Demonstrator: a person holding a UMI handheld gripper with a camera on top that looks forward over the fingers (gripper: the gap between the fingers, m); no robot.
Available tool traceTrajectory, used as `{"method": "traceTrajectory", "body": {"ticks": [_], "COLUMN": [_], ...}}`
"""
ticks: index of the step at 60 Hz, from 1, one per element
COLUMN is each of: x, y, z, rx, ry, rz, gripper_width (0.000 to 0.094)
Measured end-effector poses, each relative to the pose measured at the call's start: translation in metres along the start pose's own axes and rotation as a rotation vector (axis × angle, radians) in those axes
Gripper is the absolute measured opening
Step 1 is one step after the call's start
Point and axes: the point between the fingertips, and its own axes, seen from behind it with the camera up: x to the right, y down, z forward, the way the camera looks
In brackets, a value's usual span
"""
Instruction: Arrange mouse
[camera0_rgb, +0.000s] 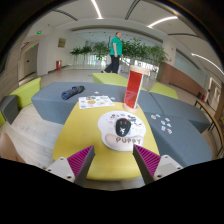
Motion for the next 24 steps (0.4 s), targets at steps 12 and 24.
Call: {"method": "traceTrajectory", "body": {"ticks": [12,24], "x": [-0.034,-0.039], "y": [0.049,0.084], "z": [-0.06,-0.068], "rx": [0.016,-0.016], "ry": [-0.006,0.014], "rz": [-0.021,-0.022], "gripper_width": [0.0832,0.0834]}}
